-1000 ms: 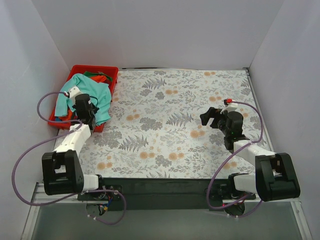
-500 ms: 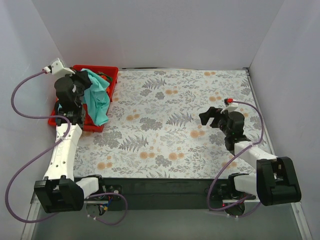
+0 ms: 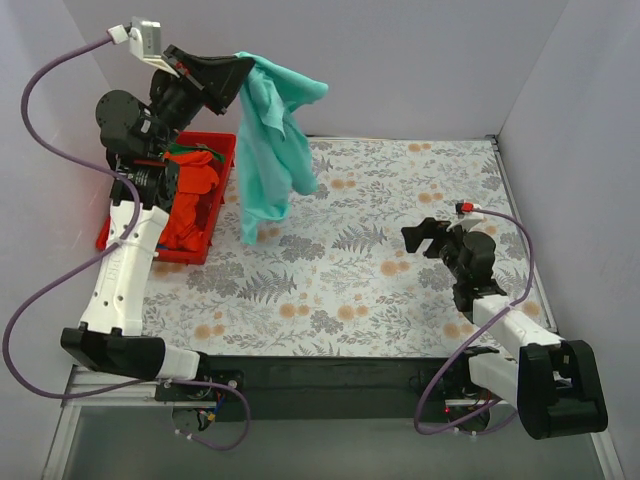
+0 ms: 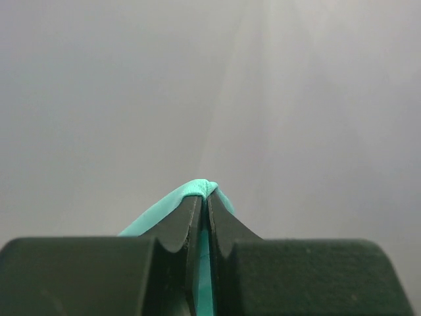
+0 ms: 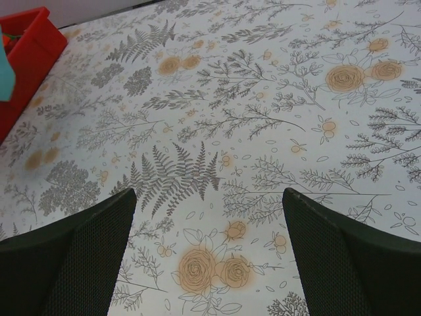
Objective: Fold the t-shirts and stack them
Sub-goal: Grab the tshirt from the pile, then move the tshirt to the center of the board
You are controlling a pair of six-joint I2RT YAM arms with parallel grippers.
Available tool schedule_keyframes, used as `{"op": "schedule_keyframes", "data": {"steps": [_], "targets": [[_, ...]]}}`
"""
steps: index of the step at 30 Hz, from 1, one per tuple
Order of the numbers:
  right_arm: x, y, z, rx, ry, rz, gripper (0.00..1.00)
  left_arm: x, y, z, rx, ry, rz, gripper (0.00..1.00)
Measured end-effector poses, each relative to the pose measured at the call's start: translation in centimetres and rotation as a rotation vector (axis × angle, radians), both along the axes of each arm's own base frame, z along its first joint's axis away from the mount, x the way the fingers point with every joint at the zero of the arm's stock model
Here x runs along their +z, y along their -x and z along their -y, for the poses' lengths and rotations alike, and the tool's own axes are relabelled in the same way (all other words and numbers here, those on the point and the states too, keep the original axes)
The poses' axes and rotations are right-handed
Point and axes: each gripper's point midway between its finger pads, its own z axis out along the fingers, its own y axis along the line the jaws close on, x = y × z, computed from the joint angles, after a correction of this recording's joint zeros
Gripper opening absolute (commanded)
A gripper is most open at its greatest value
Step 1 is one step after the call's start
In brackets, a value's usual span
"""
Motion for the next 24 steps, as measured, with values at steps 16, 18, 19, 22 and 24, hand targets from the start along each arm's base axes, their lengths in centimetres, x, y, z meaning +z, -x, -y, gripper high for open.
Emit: {"op": "schedule_keyframes", "data": {"steps": [16, 18, 19, 22, 24], "targets": [[1.4, 1.0, 0.4, -0.005, 0.016, 0.048, 0.98, -33.4, -13.9, 2.6, 0.157, -0.086, -0.702, 0.75], [1.1, 1.1, 0.4, -0.002, 0.018, 0.039, 0.98, -42.0, -13.3, 1.4, 0.231, -0.152, -0.879, 0.75], [1.0, 1.1, 0.3, 0.001, 0.018, 0.036, 0.98, -45.4, -12.3, 0.6, 0.266, -0.185, -0.95, 0.75], [0.2, 1.1, 0.0, 0.016, 0.019, 0.009, 0.98, -51.7, -8.5, -0.6, 0.321, -0.275, -1.083, 0.75], [-0.7, 1.1, -0.7, 0.04, 0.023, -0.022, 0.98, -52.8, -7.1, -0.8, 0.336, -0.308, -1.097, 0.75]]}}
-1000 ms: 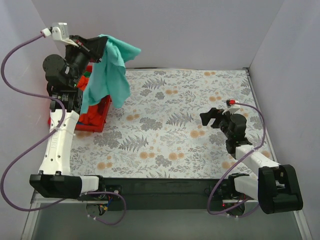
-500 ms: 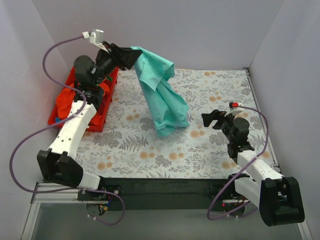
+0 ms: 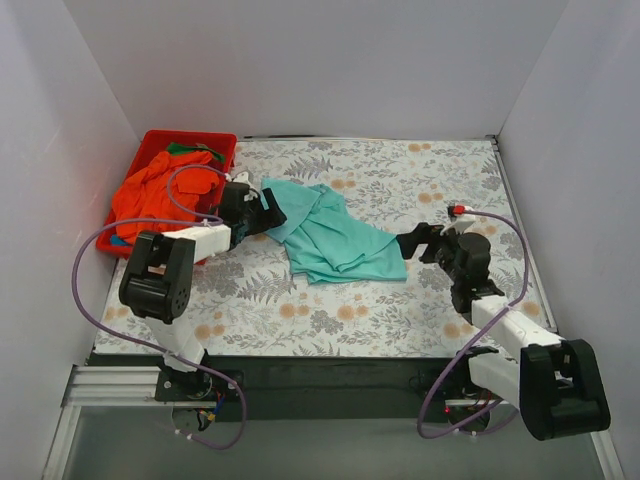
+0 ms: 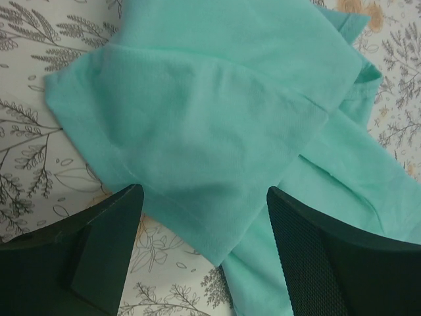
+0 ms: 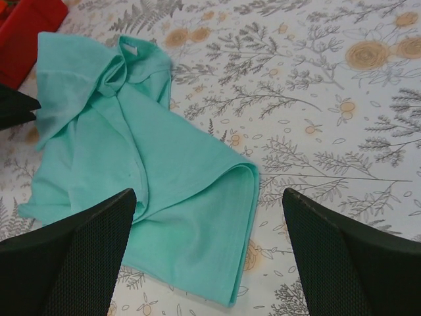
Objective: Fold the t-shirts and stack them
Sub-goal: Move the tshirt to the center of the board
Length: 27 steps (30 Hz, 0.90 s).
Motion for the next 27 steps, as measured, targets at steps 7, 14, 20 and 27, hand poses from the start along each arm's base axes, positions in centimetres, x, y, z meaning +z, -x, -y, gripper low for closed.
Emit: {"op": "schedule_keyframes", "data": {"steps": [7, 14, 20, 27], "targets": [[-1.7, 0.3, -5.7, 0.161, 0.016, -0.081, 0.97, 0.3, 1.4, -0.2, -0.017, -0.028, 0.041, 0.75], [-3.5, 0.7, -8.9, 0.236, 0.035, -0.142, 0.95, -0.1, 1.7, -0.3, -0.018, -0.031, 0.042, 0.7], [-4.7, 0.7, -10.7, 0.265, 0.05, -0.183, 0.94, -0.2, 1.9, 0.1, -0.035, -0.015, 0.037, 0.6], [-5.9, 0.1, -10.9, 0.247, 0.061, -0.216, 0.94, -1.2, 2.6, 1.4, -0.086, -0.001, 0.009, 0.5]]}}
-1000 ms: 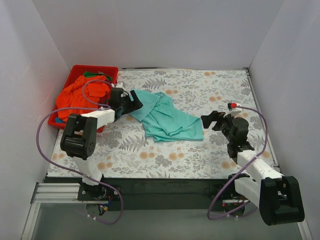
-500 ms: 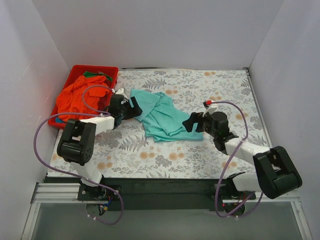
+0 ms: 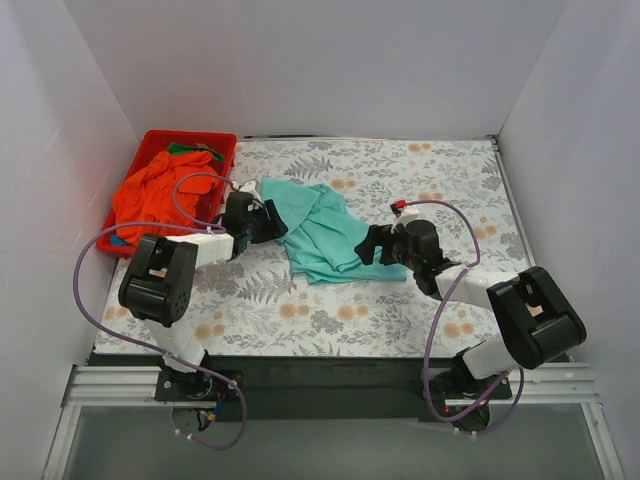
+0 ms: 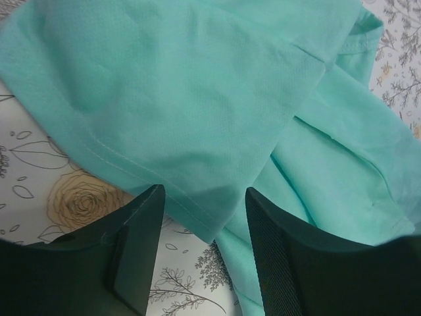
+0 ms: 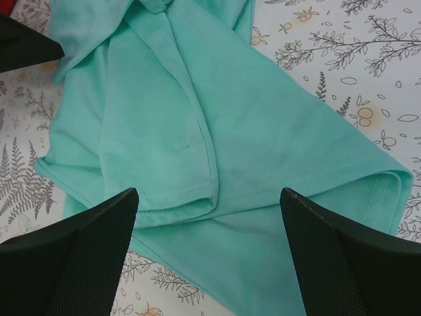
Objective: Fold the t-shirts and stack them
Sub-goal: Move the tshirt to the center of the board
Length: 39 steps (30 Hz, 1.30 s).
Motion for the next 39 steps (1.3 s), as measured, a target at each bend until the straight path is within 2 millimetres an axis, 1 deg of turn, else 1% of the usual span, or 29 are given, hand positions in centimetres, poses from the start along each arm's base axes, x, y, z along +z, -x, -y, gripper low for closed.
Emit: {"op": "schedule_keyframes", "data": {"steps": [6, 9, 12, 14, 16, 19, 24, 25, 30, 32, 39], "targets": [[-0.1, -0.4, 0.4, -0.028, 0.015, 0.006, 0.95, -1.1, 1.2, 1.4, -0.036, -0.051, -0.03, 0.46], [-0.1, -0.6, 0.6, -0.038, 0.019, 0.01, 0.95, -1.2, 1.1, 1.7, -0.034, -0.082, -0.032, 0.38], [-0.1, -0.7, 0.7, -0.044, 0.025, 0.013, 0.95, -1.6, 0.9, 1.5, -0.018, -0.117, -0.035, 0.17], [-0.1, -0.8, 0.9, -0.052, 0.032, 0.017, 0.95, -1.9, 0.7, 1.2, -0.006, -0.138, -0.04, 0.08], [-0.2, -1.0, 1.1, -0.065, 0.04, 0.022, 0.95, -2.0, 0.6, 1.0, 0.003, -0.156, -0.041, 0.03], [-0.3, -1.2, 1.6, -0.091, 0.057, 0.028, 0.95, -2.0, 0.2, 0.5, 0.029, -0.186, -0.041, 0.0], [-1.0, -1.5, 3.0, -0.148, 0.105, 0.012, 0.95, -1.7, 0.1, -1.1, 0.093, -0.256, -0.035, 0.02], [-1.1, -1.5, 3.1, -0.153, 0.112, 0.008, 0.95, -1.4, 0.1, -1.4, 0.103, -0.264, -0.032, 0.02], [-1.4, -1.6, 3.7, -0.175, 0.126, 0.003, 0.95, 1.5, -0.3, -1.9, 0.135, -0.26, 0.028, 0.03], [-1.5, -1.6, 3.9, -0.184, 0.132, 0.001, 0.93, 2.1, -0.4, -2.0, 0.144, -0.258, 0.043, 0.03], [-2.8, -2.7, 4.0, -0.202, 0.156, -0.036, 0.9, 1.4, 0.0, -2.6, 0.155, -0.283, 0.026, 0.03]]}}
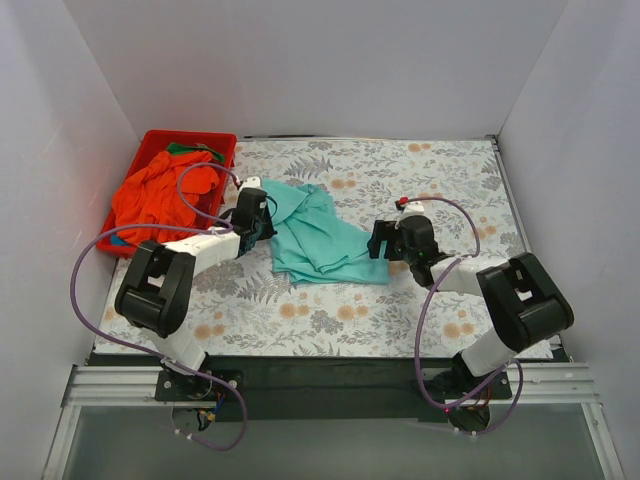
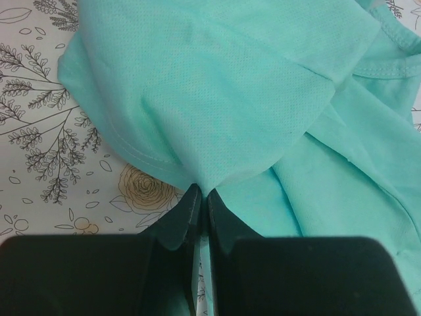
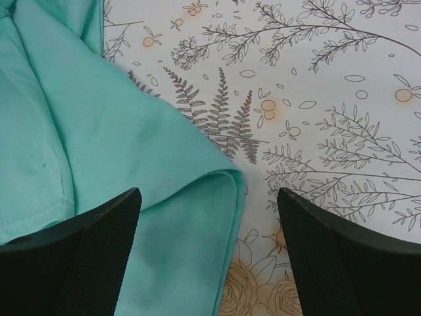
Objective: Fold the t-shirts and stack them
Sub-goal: Move the tshirt to the center of the board
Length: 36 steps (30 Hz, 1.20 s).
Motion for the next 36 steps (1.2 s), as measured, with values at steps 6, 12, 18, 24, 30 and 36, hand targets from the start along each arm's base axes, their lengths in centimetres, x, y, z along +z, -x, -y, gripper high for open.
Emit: {"op": "schedule_keyframes", "data": {"steps": [6, 12, 18, 24, 30, 36], "targets": [[-0.8, -0.6, -0.5, 0.009, 0.005, -0.023, 0.87, 0.0, 0.0, -0.1, 0.005, -0.005, 0.001, 0.07], [-1.4, -1.1, -0.8, 0.013, 0.011, -0.037, 0.8, 0.0, 0.0, -0.2, 0.008, -0.008, 0.001, 0.14], [-1.6, -1.5, -1.3, 0.026, 0.004, -0.043, 0.67, 0.1, 0.1, -0.4, 0.015, -0.013, 0.005, 0.08], [-1.8, -1.6, -1.5, 0.035, 0.002, -0.048, 0.52, 0.0, 0.1, -0.7, 0.022, -0.022, 0.007, 0.05], [-1.8, -1.6, -1.6, 0.039, 0.002, -0.051, 0.43, 0.1, 0.4, -1.2, 0.037, -0.038, 0.003, 0.11], [-2.0, -1.9, -1.8, 0.048, 0.005, -0.054, 0.21, 1.5, 0.8, -1.6, 0.05, -0.037, 0.03, 0.07]]}}
